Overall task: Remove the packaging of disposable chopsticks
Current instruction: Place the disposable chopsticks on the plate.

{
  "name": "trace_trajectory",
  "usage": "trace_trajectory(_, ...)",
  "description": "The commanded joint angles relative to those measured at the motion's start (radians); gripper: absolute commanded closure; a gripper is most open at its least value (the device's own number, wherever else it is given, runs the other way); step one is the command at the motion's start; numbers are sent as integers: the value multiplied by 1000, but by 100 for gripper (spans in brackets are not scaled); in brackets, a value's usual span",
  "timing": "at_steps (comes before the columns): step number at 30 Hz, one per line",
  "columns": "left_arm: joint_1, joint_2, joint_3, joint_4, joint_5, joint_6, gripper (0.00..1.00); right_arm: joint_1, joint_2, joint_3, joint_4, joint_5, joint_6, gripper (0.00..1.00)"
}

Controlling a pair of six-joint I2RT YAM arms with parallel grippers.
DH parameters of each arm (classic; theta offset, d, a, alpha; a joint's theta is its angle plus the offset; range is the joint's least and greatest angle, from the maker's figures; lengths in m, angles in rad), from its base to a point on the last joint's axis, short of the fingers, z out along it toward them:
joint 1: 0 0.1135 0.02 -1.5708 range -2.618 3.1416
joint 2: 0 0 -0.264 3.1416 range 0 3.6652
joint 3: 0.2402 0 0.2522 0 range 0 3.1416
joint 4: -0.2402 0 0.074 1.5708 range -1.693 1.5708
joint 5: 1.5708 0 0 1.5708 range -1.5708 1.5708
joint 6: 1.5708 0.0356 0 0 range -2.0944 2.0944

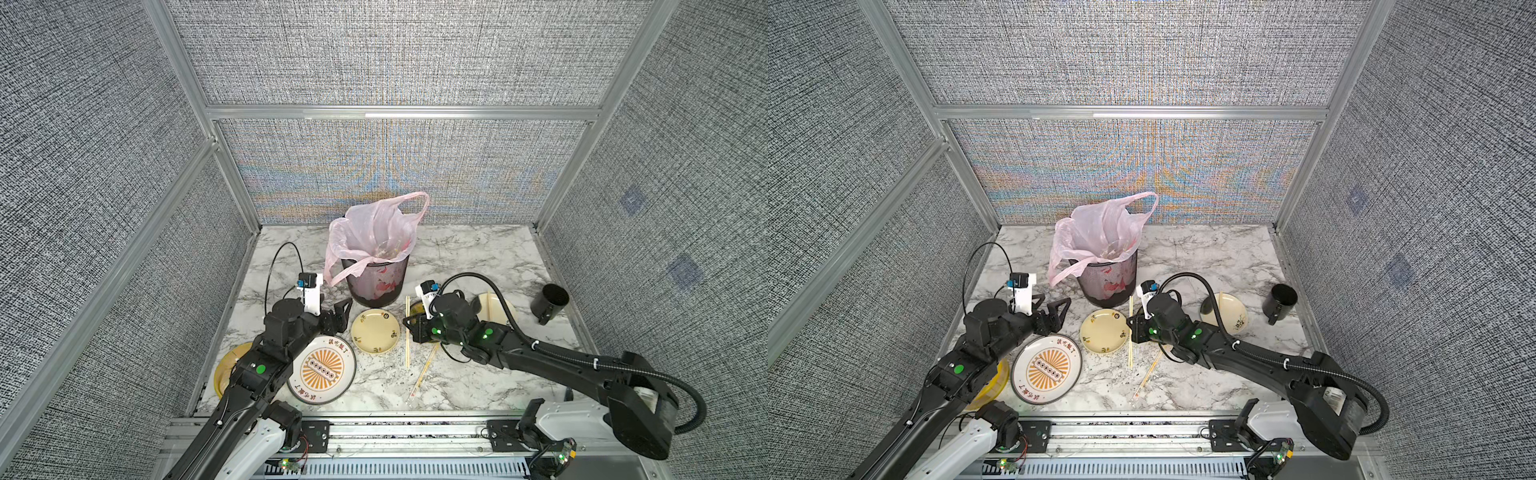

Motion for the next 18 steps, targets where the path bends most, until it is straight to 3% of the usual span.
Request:
trace_trajectory(1, 0, 7, -55, 103, 105, -65, 23, 10, 30, 3, 38, 26, 103, 100)
trace_trajectory(7, -12, 44, -162, 225, 174, -94, 27, 9, 146, -14, 152, -4, 262, 100)
trace_trajectory(11, -29, 95, -194, 283, 154, -100, 28, 6, 210, 3, 204, -3, 343, 100)
trace_trajectory(18, -75, 210, -227, 381, 168, -86, 31, 4, 323, 79, 211, -43, 407, 100)
